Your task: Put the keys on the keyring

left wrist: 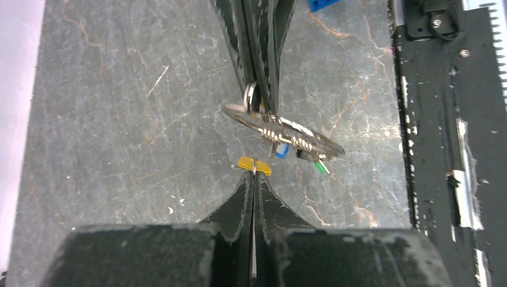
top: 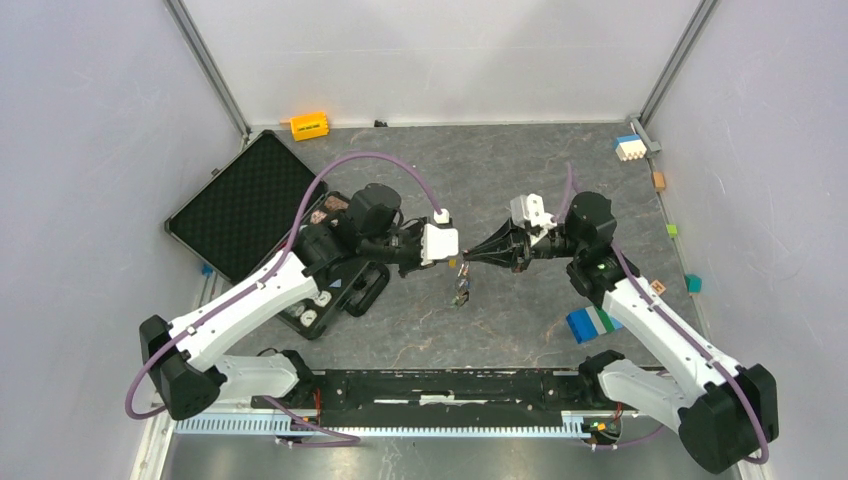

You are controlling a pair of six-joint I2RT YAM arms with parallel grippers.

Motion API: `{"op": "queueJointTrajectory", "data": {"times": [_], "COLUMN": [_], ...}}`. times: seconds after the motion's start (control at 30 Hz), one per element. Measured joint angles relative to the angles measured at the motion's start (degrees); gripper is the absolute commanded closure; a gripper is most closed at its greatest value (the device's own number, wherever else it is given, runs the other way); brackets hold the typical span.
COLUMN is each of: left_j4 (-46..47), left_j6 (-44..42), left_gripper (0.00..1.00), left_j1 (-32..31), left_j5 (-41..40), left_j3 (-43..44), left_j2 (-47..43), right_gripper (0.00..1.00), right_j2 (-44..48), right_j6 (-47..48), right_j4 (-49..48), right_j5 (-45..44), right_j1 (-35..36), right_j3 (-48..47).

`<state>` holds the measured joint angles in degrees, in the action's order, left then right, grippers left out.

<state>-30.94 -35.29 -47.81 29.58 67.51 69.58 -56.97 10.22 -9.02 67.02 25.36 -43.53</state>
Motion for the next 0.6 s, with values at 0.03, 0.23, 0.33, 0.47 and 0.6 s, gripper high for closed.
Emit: {"op": "queueJointTrajectory", "data": {"times": [0.03,0.23,0.33,0.47,0.6], "left_j4": [0.5,5.68,9.29,13.03,16.39], "left_j6": [-0.35,-2.1,-2.12,-2.27,-2.71], "left_gripper": [0.98,0.98,0.98,0.98,0.98], "left_j1": [-0.5,-3.52,-4.83,-6.32,-8.0], "left_j5": [-1.33,-10.97,-16.09,-21.0,-24.68], "left_j3": [-0.22,-4.37,-7.23,-9.7,-12.35], "left_j2": [-0.09,-2.29,-4.37,-5.77,-6.27], "right_gripper": [1.0,1.0,1.0,1.0,1.0], "right_j2": [-0.79,-5.29,-6.16,-6.97,-8.28], "right_j6": [-4.55,-23.47,-28.57,-33.92,-37.05], "right_j4": [-4.55,-20.37,-23.85,-29.18,-31.89], "right_j5": [-0.02,-1.44,-3.1,-5.27,-6.8], "right_j1": [0.04,0.15,0.15,0.13,0.15], "right_j3": [1.18,6.86,8.13,9.2,9.29]}}
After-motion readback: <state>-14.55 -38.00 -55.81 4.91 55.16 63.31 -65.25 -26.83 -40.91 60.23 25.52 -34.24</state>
